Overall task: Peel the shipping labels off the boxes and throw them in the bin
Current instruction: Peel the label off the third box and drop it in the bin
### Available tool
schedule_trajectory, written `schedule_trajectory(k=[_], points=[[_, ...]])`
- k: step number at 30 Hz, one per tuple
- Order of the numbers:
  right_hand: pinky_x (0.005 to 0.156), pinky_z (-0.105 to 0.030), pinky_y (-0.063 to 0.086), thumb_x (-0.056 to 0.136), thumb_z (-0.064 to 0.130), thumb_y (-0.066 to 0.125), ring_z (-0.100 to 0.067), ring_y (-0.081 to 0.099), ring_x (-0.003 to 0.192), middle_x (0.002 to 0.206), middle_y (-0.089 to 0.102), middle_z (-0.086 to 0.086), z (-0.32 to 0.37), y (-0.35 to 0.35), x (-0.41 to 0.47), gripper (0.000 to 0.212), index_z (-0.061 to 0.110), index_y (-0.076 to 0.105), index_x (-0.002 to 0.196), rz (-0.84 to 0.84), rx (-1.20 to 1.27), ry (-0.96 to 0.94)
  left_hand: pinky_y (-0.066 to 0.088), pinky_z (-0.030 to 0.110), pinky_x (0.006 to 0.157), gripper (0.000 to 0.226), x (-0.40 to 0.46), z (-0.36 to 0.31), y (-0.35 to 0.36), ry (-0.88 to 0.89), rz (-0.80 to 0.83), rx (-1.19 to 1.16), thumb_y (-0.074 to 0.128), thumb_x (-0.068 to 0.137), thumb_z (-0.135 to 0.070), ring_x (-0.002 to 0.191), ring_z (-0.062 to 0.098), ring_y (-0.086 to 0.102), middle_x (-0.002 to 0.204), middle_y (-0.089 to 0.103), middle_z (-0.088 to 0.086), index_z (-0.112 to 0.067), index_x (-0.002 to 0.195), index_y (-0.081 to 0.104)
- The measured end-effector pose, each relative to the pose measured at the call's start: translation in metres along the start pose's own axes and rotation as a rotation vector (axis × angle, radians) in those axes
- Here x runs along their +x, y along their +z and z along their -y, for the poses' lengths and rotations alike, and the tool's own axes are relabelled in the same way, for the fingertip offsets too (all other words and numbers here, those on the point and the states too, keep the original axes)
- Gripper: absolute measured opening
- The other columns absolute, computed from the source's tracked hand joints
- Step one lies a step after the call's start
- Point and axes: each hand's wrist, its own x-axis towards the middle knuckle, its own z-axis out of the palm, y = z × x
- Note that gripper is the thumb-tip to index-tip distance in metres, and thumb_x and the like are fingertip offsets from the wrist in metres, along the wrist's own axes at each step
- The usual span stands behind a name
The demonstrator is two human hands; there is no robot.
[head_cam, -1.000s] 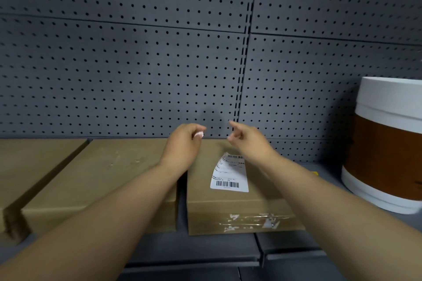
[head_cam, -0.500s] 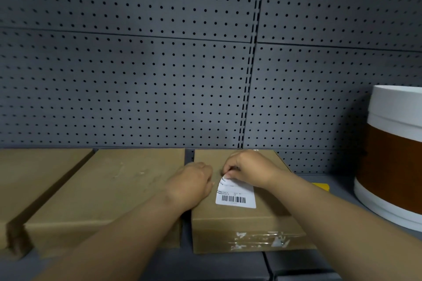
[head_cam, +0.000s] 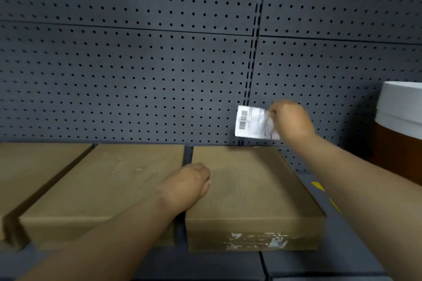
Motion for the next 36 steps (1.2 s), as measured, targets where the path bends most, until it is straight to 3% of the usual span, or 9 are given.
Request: schedule_trajectory(k=[3, 6, 10, 17, 21, 23, 26, 31, 36], points=[[0.058, -0.031, 0.037, 0.076, -0.015, 0.048, -0.024, 0.045, 0.072, 0.074, 0.05, -0.008, 0.018, -0.011, -0.001, 0.022, 0.005, 0.056, 0.072, -0.078, 0.004, -0.188, 0.044, 0.031, 0.088, 0.029, 0.002, 0.0, -0.002, -0.027, 0.014, -0.013, 0.035, 0.098, -0.03, 0.101, 0.019, 0.054, 0.114, 0.057, 0.006, -0.012, 0.112, 0.054], [0.063, -0.03, 0.034, 0.081, -0.007, 0.053, -0.02, 0.044, 0.08, 0.082, 0.057, -0.005, 0.029, -0.011, -0.015, 0.017, 0.007, 0.062, 0.085, -0.071, 0.01, -0.332, 0.045, 0.029, 0.088, 0.034, 0.0, -0.001, -0.005, -0.138, -0.023, -0.163, 0.045, 0.094, -0.035, 0.104, 0.019, 0.056, 0.118, 0.059, 0.007, -0.011, 0.116, 0.053], [0.064, -0.029, 0.038, 0.087, 0.003, 0.054, -0.019, 0.045, 0.083, 0.094, 0.063, -0.004, 0.024, -0.008, -0.031, 0.017, 0.012, 0.064, 0.097, -0.007, -0.05, -0.374, 0.038, 0.027, 0.098, 0.064, -0.002, -0.009, -0.017, -0.358, -0.23, -0.413, 0.043, 0.087, -0.058, 0.124, 0.017, 0.048, 0.138, 0.049, 0.003, -0.018, 0.136, 0.039], [0.087, -0.034, 0.047, 0.091, 0.012, 0.055, -0.02, 0.055, 0.101, 0.103, 0.067, -0.003, 0.041, -0.015, -0.058, 0.021, 0.015, 0.067, 0.107, 0.059, 0.215, -0.497, 0.024, 0.024, 0.103, 0.077, 0.012, -0.038, -0.041, -0.28, -0.329, -0.649, 0.024, 0.083, -0.065, 0.137, 0.015, 0.03, 0.15, 0.033, 0.003, -0.017, 0.144, 0.027], [0.084, -0.024, 0.042, 0.092, 0.008, 0.049, -0.019, 0.057, 0.099, 0.102, 0.068, -0.005, 0.049, -0.022, -0.071, 0.027, 0.012, 0.065, 0.114, 0.08, 0.397, -0.445, 0.027, 0.028, 0.107, 0.06, 0.017, -0.044, -0.045, -0.272, -0.381, -0.732, 0.026, 0.093, -0.051, 0.134, 0.016, 0.036, 0.143, 0.043, 0.004, -0.014, 0.139, 0.038], [0.083, -0.021, 0.04, 0.094, 0.011, 0.048, -0.018, 0.059, 0.099, 0.104, 0.068, -0.006, 0.052, -0.025, -0.075, 0.028, 0.011, 0.065, 0.116, 0.106, 0.482, -0.383, 0.037, 0.029, 0.096, 0.052, 0.019, -0.045, -0.047, -0.263, -0.39, -0.756, 0.026, 0.094, -0.048, 0.12, 0.018, 0.047, 0.121, 0.056, 0.003, -0.012, 0.123, 0.051], [0.094, -0.027, 0.044, 0.096, 0.017, 0.047, -0.017, 0.06, 0.107, 0.114, 0.068, -0.004, 0.052, -0.028, -0.076, 0.027, 0.013, 0.066, 0.115, 0.187, 0.668, -0.236, 0.04, 0.033, 0.071, 0.039, 0.021, -0.045, -0.049, -0.263, -0.416, -0.655, 0.028, 0.096, -0.045, 0.087, 0.023, 0.053, 0.085, 0.05, -0.001, -0.015, 0.089, 0.051], [0.1, -0.019, 0.039, 0.097, 0.026, 0.044, -0.004, 0.056, 0.111, 0.118, 0.067, 0.006, 0.046, -0.021, -0.076, 0.03, 0.019, 0.065, 0.117, 0.352, 0.941, -0.065, 0.045, 0.041, 0.073, 0.045, 0.023, -0.038, -0.055, -0.283, -0.423, -0.375, 0.03, 0.096, -0.044, 0.083, 0.03, 0.055, 0.089, 0.058, 0.009, -0.008, 0.095, 0.057], [0.1, -0.032, 0.045, 0.097, 0.033, 0.042, -0.014, 0.058, 0.112, 0.124, 0.06, 0.004, 0.042, -0.009, -0.067, 0.038, 0.025, 0.048, 0.134, 0.272, 1.221, 0.198, 0.034, 0.035, 0.068, 0.052, 0.019, -0.03, -0.06, -0.295, -0.456, -0.12, 0.02, 0.089, -0.059, 0.074, 0.027, 0.055, 0.076, 0.053, 0.002, -0.018, 0.072, 0.048]])
